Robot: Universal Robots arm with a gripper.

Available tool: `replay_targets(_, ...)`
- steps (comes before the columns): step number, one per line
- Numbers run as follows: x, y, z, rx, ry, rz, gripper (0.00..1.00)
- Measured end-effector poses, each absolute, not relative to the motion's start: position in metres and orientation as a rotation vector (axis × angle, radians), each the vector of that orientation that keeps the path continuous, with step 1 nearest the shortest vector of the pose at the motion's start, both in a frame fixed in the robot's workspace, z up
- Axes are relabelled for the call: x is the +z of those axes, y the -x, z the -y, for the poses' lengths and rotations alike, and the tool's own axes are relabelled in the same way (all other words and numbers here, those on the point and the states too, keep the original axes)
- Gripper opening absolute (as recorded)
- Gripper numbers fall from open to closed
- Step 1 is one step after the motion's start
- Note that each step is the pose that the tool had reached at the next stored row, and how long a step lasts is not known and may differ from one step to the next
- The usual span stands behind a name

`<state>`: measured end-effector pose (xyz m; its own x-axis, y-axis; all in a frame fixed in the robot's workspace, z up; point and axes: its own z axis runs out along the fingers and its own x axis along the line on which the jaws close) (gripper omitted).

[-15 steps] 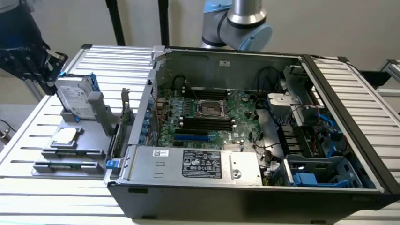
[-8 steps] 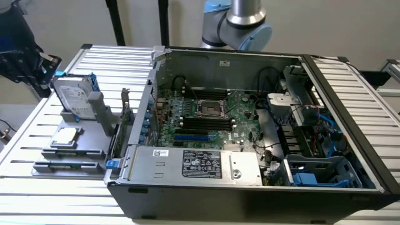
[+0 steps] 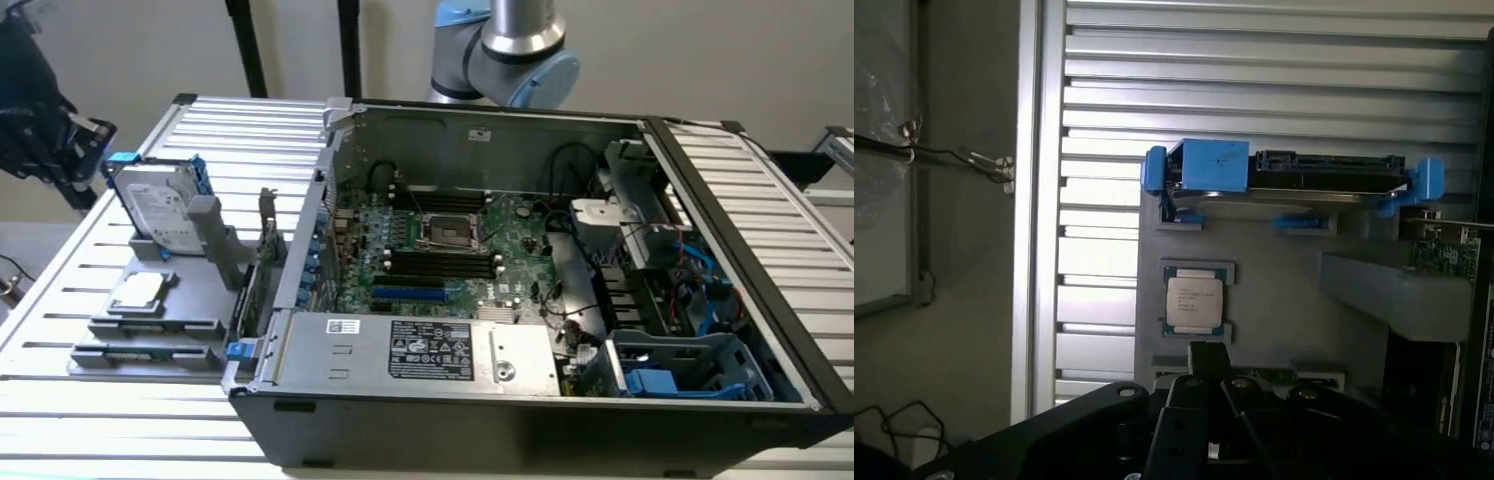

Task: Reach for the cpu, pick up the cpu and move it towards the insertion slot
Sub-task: 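Pick up the cpu and move it towards the insertion slot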

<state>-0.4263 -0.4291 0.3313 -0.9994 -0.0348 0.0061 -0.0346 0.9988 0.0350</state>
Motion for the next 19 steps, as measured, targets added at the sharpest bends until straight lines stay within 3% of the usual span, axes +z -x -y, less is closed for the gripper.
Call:
replay_targets(3,0.331,0.426,0.427,-0.055,-0.057,3.134,0.12)
replay_targets(6,0.331,0.426,0.427,-0.055,-0.059,3.134,0.3)
replay_targets(10,0.329,0.426,0.427,-0.054,-0.06,3.134,0.42)
replay_targets(13,0.324,0.426,0.427,-0.054,-0.062,3.134,0.59)
replay_targets(15,0.32,0.426,0.426,-0.055,-0.063,3.134,0.59)
replay_targets(16,0.318,0.426,0.426,-0.055,-0.064,3.134,0.65)
replay_targets(19,0.313,0.426,0.425,-0.054,-0.065,3.134,0.65)
